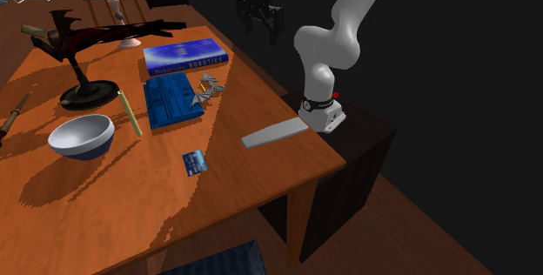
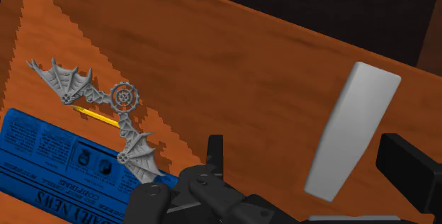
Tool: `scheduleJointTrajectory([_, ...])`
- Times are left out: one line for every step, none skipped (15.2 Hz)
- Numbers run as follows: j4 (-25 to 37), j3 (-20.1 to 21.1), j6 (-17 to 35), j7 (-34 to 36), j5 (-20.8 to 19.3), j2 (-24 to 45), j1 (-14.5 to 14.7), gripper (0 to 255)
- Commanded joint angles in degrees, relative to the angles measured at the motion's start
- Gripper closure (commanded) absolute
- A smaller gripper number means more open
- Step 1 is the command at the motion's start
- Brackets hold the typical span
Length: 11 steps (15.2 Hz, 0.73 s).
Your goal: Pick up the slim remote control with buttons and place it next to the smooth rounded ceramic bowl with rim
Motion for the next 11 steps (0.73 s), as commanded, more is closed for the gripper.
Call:
scheduleJointTrajectory([0.00,0.00,0.00,0.00,0.00,0.00,0.00,0])
scheduleJointTrajectory([-2.05,0.45,1.81,1.57,0.93,-0.62,-0.02,0])
scheduleJointTrajectory([-4.05,0.94,3.67,3.12,1.87,-1.16,-0.03,0])
scheduleJointTrajectory([-5.99,1.45,5.57,4.66,2.82,-1.60,-0.02,0])
scheduleJointTrajectory([-7.88,1.99,7.53,6.18,3.78,-1.95,0.02,0])
scheduleJointTrajectory([-9.70,2.56,9.54,7.70,4.74,-2.20,0.08,0])
scheduleJointTrajectory([-11.45,3.15,11.62,9.20,5.71,-2.34,0.17,0])
scheduleJointTrajectory([-13.14,3.80,13.76,10.68,6.71,-2.36,0.26,0])
scheduleJointTrajectory([-14.75,4.46,15.98,12.16,7.70,-2.26,0.39,0])
scheduleJointTrajectory([-16.29,5.17,18.26,13.62,8.71,-2.02,0.53,0])
scheduleJointTrajectory([-17.76,5.89,20.63,15.08,9.73,-1.63,0.70,0])
